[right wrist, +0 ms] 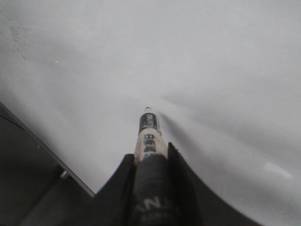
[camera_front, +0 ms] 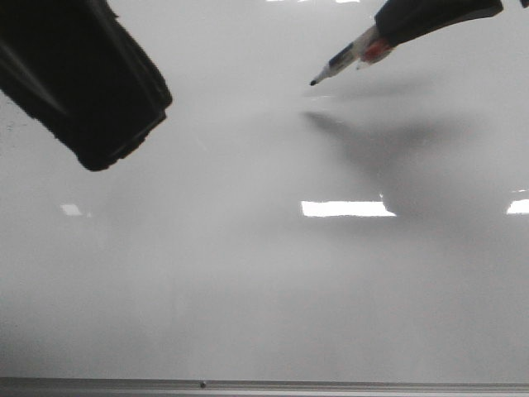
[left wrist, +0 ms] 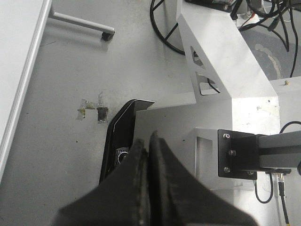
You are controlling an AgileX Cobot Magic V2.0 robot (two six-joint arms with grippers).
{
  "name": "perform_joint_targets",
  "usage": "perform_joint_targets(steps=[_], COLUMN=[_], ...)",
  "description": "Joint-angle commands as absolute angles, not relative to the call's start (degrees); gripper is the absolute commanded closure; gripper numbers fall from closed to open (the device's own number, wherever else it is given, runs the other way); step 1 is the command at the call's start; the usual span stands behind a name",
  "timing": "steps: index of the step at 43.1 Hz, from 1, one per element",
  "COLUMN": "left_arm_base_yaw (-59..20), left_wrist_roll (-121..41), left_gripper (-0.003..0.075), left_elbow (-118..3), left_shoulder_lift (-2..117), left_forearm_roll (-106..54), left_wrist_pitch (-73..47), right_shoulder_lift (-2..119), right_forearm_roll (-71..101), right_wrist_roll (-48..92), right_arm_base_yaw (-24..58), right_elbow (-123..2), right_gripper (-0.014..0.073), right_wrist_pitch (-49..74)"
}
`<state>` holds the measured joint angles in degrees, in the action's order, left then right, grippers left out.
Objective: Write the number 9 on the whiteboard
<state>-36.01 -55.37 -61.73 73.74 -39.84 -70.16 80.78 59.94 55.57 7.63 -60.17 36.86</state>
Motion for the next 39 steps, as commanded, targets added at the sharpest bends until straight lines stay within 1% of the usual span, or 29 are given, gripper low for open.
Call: perform_joint_targets(steps=[1,13,21,30,34,39], left_arm_base_yaw=[-36.17,-36.17,-36.17,-36.17,-36.17,-36.17], left_wrist_roll=[-55.14,-55.14,-55.14,-55.14,-55.14,-55.14], left_gripper=[0.0739,0.0739,0.0739,0.0739,0.0739,0.0739], left_elbow=[-63.49,-63.49,-63.49,-63.49,-63.49,-63.49], left_shoulder_lift=[71.93,71.93,71.93,71.93,71.93,71.93], left_forearm_roll=[-42.86,-42.86,-42.86,-42.86,-42.86,-42.86], left_wrist_pitch=[-71.75,-71.75,-71.75,-71.75,-71.75,-71.75], right_shoulder_lift=[80.99,85.31,87.75,91.37,90.45,86.97], right_forearm_roll=[70.42,79.56,87.31,84.63,82.85,82.79], right_wrist_roll=[61.11,67.09,74.51,72.26,71.13,71.13], right_arm_base_yaw=[7.47,7.81,11.48,15.38,15.14,12.58], right_elbow=[-62.05,-62.05,-62.97,-62.43,-59.60,-56.04], right_gripper=[0.0659,0.0664,0.0662,0.0657,0.0654,0.0654], right_wrist_pitch=[36.07,31.87,31.35,31.06,29.96,28.35])
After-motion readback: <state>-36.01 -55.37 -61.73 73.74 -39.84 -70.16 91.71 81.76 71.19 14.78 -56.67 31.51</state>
